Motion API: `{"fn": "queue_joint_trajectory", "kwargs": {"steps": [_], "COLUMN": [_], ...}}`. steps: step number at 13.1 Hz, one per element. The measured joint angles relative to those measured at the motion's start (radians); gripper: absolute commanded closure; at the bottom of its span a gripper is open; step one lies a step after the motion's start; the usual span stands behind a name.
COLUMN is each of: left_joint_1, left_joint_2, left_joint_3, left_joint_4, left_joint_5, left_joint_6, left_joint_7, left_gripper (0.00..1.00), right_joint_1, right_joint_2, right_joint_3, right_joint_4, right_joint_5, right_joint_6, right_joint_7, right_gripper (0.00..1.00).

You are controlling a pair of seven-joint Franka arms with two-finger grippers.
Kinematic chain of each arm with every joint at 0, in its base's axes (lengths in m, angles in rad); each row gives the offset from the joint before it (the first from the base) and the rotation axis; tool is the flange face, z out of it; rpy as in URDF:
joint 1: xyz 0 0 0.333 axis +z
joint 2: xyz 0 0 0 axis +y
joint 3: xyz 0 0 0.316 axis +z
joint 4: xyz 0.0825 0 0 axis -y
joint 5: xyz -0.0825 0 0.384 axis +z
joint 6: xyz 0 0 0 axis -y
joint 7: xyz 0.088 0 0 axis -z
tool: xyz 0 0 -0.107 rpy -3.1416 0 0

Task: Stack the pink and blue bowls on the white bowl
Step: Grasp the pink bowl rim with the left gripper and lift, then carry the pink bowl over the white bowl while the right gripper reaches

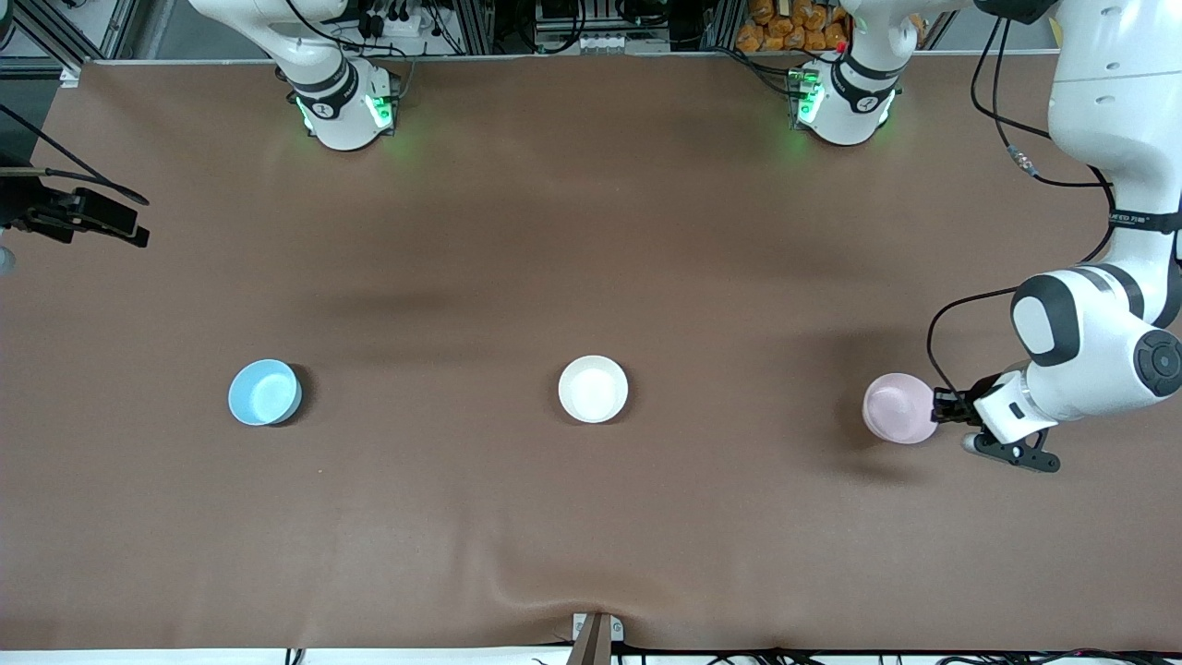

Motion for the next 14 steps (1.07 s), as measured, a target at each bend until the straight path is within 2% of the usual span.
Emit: {"fn": "queue_joint_trajectory", "kwargs": {"steps": [4, 8, 14], "left_joint_1": [-0.064, -0.223, -0.437], "left_joint_2": [0.000, 0.046, 0.103], "left_joint_3": [-0.069, -0.072, -0.072], "left_joint_4": [0.069, 0.143, 0.246], "left_joint_5": [-0.001, -0.001, -0.001], "left_joint_6": [-0.015, -0.016, -0.016], "left_joint_7": [-0.203, -0.440, -0.781], "left_gripper": [1.00, 1.00, 1.00], "right_joint_1": [0.000, 0.000, 0.002], "right_joint_2": [0.036, 0.094, 0.110], "right_joint_3": [0.001, 0.001, 0.004], "right_joint_4": [-0.004, -0.001, 0.002], "right_joint_5": [0.000, 0.000, 0.052], "right_joint_6": [0.000, 0.024, 0.067], "right_joint_7": [0.000, 0.000, 0.000], "right_gripper": [0.00, 0.00, 0.00]}}
